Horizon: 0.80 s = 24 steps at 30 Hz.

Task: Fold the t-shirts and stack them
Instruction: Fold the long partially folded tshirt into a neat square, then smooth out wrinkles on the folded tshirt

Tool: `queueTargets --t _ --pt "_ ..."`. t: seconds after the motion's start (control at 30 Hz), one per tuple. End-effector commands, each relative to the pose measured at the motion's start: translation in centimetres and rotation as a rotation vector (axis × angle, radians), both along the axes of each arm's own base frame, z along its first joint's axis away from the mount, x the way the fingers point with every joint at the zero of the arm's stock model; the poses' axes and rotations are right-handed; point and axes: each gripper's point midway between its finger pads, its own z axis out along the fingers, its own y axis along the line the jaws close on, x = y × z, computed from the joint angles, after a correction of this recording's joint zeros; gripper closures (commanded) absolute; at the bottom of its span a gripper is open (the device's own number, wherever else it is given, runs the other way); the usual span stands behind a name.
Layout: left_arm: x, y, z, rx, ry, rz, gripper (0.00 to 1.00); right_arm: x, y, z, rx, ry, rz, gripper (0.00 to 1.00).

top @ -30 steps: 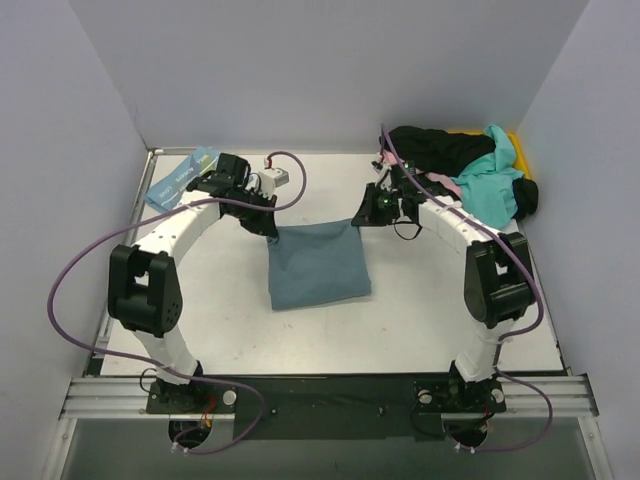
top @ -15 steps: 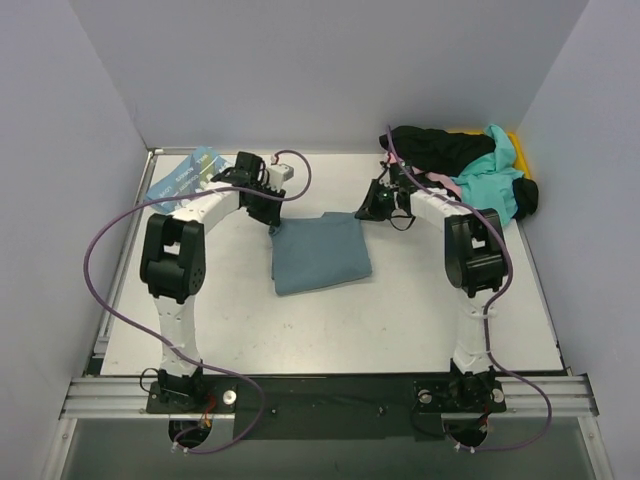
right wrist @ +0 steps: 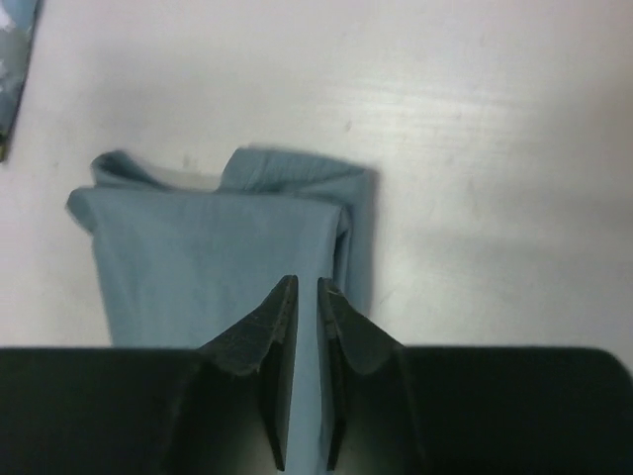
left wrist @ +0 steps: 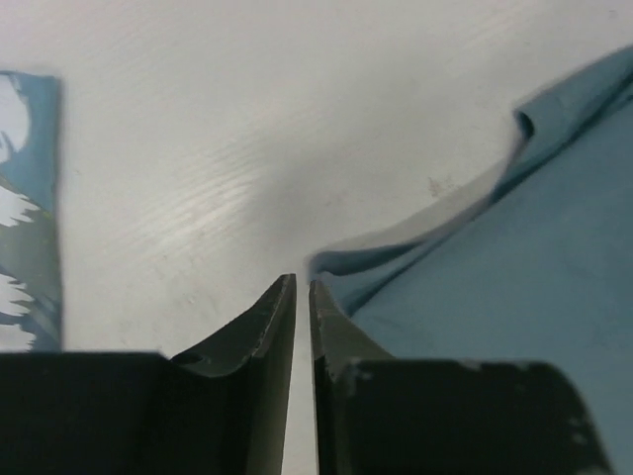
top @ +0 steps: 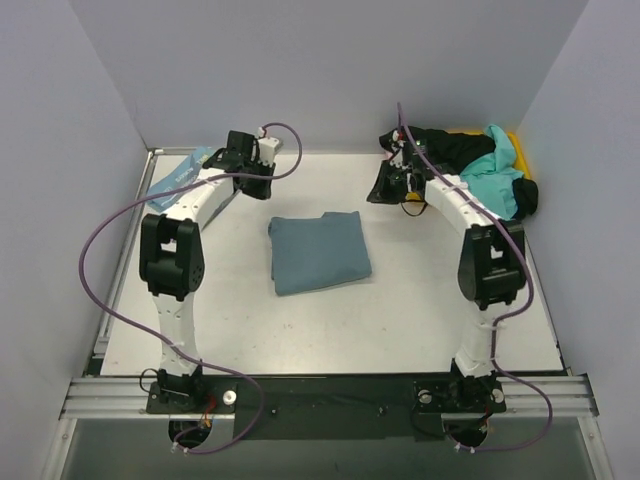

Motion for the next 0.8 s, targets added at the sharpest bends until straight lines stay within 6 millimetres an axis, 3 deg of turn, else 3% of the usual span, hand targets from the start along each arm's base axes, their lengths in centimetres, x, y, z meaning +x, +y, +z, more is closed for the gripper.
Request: queueTargets --t 0.0,0.1,0.2,0.33,0.43,0.53,0.63,0.73,0.77 --pt "-6.2 -4.2 4.2 -0.188 0.05 -0.12 0.81 -6.4 1.8 5.6 0.018 -0.052 0.115 0.96" --pt "-8.2 -5.7 2.4 -0.25 0.121 -0.13 0.89 -11.3 4.2 3.1 0.082 0.058 0.2 1.0" --pt "-8.7 -6.4 -0.7 -0.241 0.199 -0.112 0.91 -14.6 4.7 -0.9 0.104 0.181 0.218 1.0" --pt "-7.3 -5.3 -4.8 -0.19 0.244 -0.032 0.92 -15.9 2.9 -5.5 0.089 0.293 0.136 1.0" --pt "-5.4 -3.4 -7.3 -0.131 0.262 0.038 0.93 -16.3 1.5 -7.6 0.068 0.346 0.098 1.0" --pt "-4.3 -2.0 -8.6 -0.064 0.255 0.078 0.94 -17.0 0.7 -8.3 0.056 0.369 0.082 1.0" --pt "-3.6 -1.8 -8.3 -0.052 0.239 0.072 0.93 -16.9 0.1 -7.4 0.034 0.352 0.082 1.0" --pt "-3.3 -2.8 -5.9 -0.096 0.207 0.037 0.91 -16.9 -0.1 -5.6 0.006 0.337 0.1 1.0" --pt "-3.3 -3.2 -4.3 -0.123 0.188 0.015 0.91 -15.9 0.1 -4.0 -0.004 0.285 0.101 1.0"
